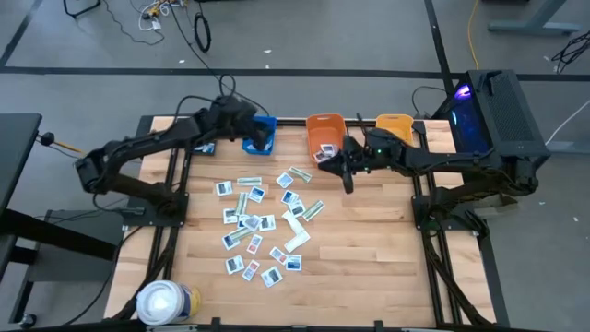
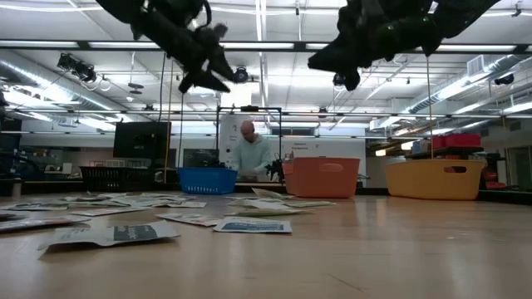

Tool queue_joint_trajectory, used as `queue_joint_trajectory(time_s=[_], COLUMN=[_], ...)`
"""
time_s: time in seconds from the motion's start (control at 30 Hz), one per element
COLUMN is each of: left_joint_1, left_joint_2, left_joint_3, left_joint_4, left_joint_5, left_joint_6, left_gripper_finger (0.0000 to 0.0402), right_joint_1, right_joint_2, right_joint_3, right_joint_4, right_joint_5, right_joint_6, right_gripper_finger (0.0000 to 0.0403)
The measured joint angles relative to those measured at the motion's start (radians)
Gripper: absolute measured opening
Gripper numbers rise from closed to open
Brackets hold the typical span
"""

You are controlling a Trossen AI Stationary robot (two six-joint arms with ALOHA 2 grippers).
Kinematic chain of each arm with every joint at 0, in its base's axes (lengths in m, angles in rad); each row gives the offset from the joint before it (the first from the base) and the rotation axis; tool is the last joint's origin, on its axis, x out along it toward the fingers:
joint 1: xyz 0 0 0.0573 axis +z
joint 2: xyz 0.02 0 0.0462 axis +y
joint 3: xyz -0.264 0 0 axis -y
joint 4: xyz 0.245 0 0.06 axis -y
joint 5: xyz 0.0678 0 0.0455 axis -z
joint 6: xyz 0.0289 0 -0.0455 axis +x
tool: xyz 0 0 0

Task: Pick & Place First Aid Supplies
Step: Put the bandage into the yellow bin

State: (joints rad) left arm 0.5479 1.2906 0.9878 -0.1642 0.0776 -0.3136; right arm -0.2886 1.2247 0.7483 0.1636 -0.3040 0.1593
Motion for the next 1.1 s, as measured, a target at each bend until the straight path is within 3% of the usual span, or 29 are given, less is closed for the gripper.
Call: queue_joint_trajectory(time_s=[0.27,0.5,0.83,1.1], left_joint_1=[-0.128,-0.189,-0.227,-0.227], left_joint_2=[-0.138,-0.188,-0.187,-0.187], left_joint_3=[0.0,0.001,0.001,0.001], left_joint_4=[0.102,0.164,0.16,0.157], left_joint_5=[0.0,-0.03,-0.036,0.019], left_joint_6=[-0.042,-0.041,-0.069,-0.069], left_gripper_finger=[0.0179,0.0179,0.0179,0.0179], right_joint_1=[0.0,0.015,0.038,0.041], right_joint_2=[0.015,0.134,0.296,0.406], right_joint_3=[0.0,0.0,0.0,0.0], right_joint_4=[-0.145,-0.144,-0.14,-0.132], right_joint_5=[-0.057,-0.125,-0.127,-0.127], right_joint_6=[-0.154,-0.271,-0.562,-0.671], right_gripper_finger=[0.0167,0.0249,0.0275,0.0276])
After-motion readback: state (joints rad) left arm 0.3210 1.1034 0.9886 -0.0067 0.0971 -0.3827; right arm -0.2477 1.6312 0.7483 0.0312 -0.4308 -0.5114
